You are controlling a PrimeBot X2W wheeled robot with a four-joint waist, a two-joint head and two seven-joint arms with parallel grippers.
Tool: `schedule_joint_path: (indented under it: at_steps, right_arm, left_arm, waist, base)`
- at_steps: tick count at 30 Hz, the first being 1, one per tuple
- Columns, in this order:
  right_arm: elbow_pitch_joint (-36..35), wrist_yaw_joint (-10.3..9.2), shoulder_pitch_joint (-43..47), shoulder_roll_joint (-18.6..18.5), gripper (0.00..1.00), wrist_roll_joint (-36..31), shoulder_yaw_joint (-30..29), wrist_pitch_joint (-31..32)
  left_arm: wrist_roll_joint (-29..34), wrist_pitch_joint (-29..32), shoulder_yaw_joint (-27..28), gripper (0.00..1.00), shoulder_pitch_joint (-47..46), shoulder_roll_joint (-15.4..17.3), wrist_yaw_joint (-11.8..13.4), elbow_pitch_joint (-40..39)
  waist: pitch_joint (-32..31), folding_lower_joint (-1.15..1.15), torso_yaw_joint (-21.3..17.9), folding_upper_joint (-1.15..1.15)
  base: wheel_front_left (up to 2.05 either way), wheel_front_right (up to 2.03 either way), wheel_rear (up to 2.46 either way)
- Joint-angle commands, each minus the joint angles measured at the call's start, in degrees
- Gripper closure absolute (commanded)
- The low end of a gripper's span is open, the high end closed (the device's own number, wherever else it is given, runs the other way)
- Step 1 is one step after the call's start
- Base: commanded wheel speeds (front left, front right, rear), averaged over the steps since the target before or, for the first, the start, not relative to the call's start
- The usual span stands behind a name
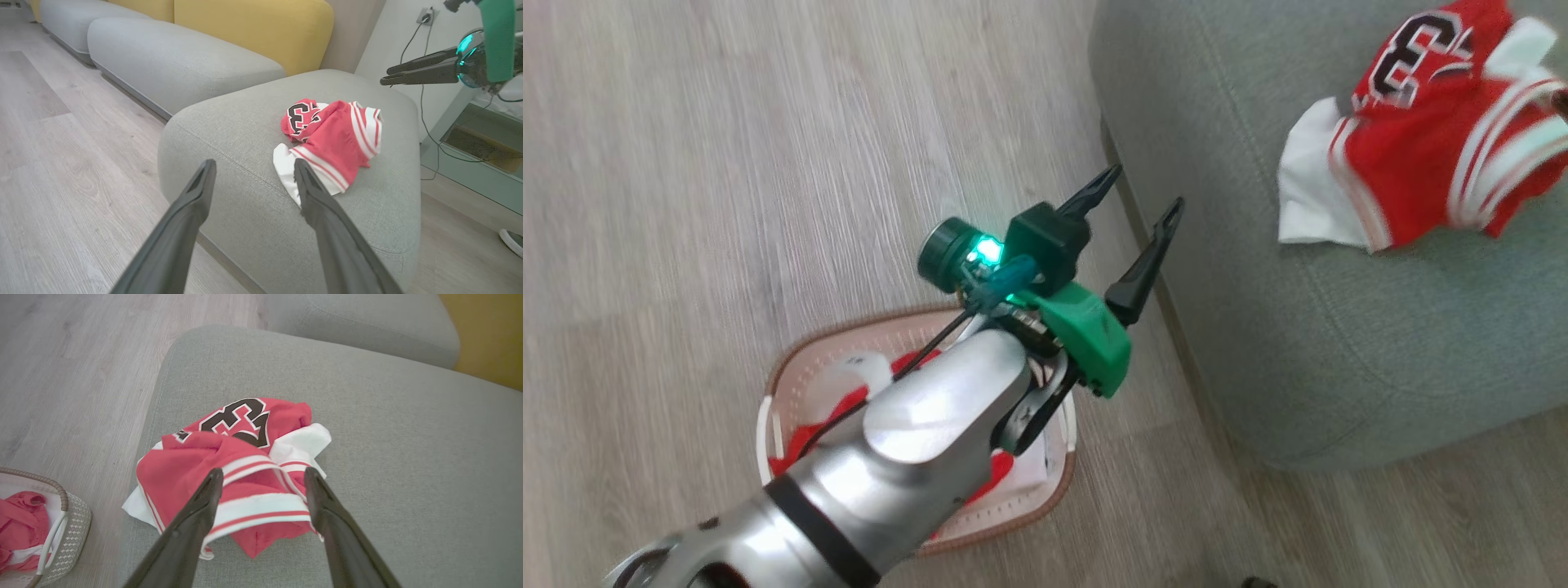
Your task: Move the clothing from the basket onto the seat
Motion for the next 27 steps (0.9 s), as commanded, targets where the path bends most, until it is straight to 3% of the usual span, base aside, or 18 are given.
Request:
schedule_joint_path:
  at_steps: [1, 19, 21, 27]
  right_arm:
    - [-0.96, -0.02, -0.44, -3.44, 0.0, 0.04, -0.1, 0.5]
    - [-3.89, -0.02, 2.04, -4.33, 0.0, 2.03, -1.42, -16.09]
    - [-4.69, -0.02, 3.15, -4.2, 0.0, 1.81, -3.79, -16.38]
    - [-7.16, -0.02, 13.14, -0.97, 0.0, -4.7, -21.61, -16.46]
  left_arm:
    - [-0.14, -0.75, 2.47, 0.0, -0.53, 1.0, -0.22, -2.42]
    - [2.33, -0.77, 14.28, 0.0, 13.59, 7.83, 0.88, -12.94]
    - [2.85, -0.77, 15.49, 0.0, 14.64, 8.49, 1.28, -14.32]
    - [4.88, -0.77, 19.49, 0.0, 18.35, 9.93, 2.22, -17.74]
  waist:
    - [-2.51, 0.0, -0.42, 0.0]
    - [-13.18, 0.0, 2.91, 0.0]
    - [-13.6, 0.0, 3.75, 0.0]
    - [-15.42, 0.0, 6.8, 0.0]
  base:
    - [0.0, 0.0, 0.0]
    - [0.0, 0.0, 0.0]
    - [0.0, 0.0, 0.0]
    - [0.0, 0.0, 0.0]
